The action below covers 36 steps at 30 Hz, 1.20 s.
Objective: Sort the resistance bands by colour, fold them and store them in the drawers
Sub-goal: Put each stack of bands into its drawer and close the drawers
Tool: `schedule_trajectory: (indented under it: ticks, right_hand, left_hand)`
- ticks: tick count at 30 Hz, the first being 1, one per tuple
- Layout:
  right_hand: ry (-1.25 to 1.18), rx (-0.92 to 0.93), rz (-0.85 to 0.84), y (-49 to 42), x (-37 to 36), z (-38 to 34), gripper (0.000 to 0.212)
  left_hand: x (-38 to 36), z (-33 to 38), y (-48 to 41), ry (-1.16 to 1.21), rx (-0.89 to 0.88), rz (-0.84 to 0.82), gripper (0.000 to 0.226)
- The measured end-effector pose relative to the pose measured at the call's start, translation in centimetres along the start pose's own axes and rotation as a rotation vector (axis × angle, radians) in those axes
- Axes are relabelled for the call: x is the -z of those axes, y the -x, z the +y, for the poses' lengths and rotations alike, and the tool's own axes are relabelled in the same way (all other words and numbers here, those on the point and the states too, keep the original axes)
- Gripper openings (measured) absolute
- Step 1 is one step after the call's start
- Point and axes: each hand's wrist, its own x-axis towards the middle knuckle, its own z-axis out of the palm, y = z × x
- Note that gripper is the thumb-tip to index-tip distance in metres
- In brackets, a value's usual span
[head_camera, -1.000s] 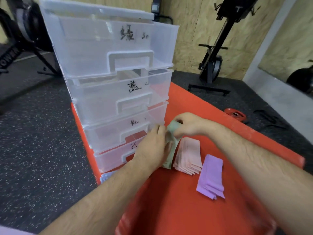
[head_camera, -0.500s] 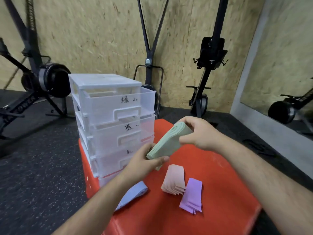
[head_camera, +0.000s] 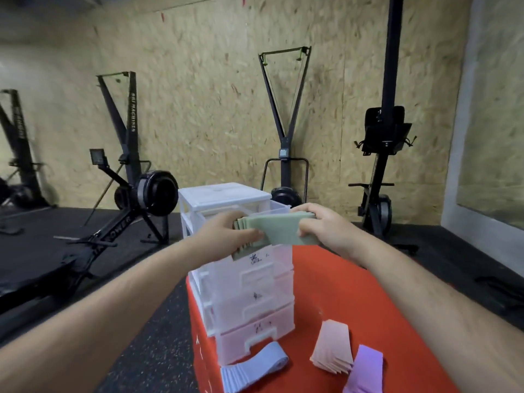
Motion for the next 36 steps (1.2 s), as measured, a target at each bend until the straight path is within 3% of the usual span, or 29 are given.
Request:
schedule_trajectory:
  ticks: [7,11,15,22,25,31,34,36]
  right_hand:
    - [0.255,0.065,0.058,-9.5,0.9,-3.7,0.025]
    - [0.486,0.047,-0.010,-14.7,0.0,-3.9,0.031]
    - [0.600,0.030,-0.095,-18.5,-1.3,-2.7,0.032]
    - [0.880,-0.026,-0.340,-22.6,-3.3,-0.1,0.023]
    - [0.980,-0.063,-0.428,-23.4,-4.4,0.5,0.027]
    - [0.910,-0.200,-0.576,-24.1,-4.9,0.4,0.035]
    - [0.724,-0.272,-0.672,-23.6,-3.7,0.2,0.034]
    - [0.602,-0.180,-0.576,-22.8,-2.7,0.4,0.025]
  left_hand:
    - [5.8,1.7,-6.7,-0.293,-0.046,0.044,0.026]
    - [6.2,-0.1,-11.0,-0.627,-0.041,0.025,0.043]
    - [5.9,-3.0,-14.3,-0.690,-0.017,-0.011,0.056]
    - [4.2,-6.7,-16.9,-0.830,-0.024,-0.192,0.029]
    - [4.0,-6.6,-17.5,-0.890,-0.009,-0.305,0.027]
    - [4.0,-6.2,-18.4,-0.962,0.157,-0.530,0.041]
    - [4.6,-5.5,-18.1,-0.984,0.173,-0.554,0.044]
    - [5.2,-4.7,-17.0,-0.961,0.143,-0.491,0.039]
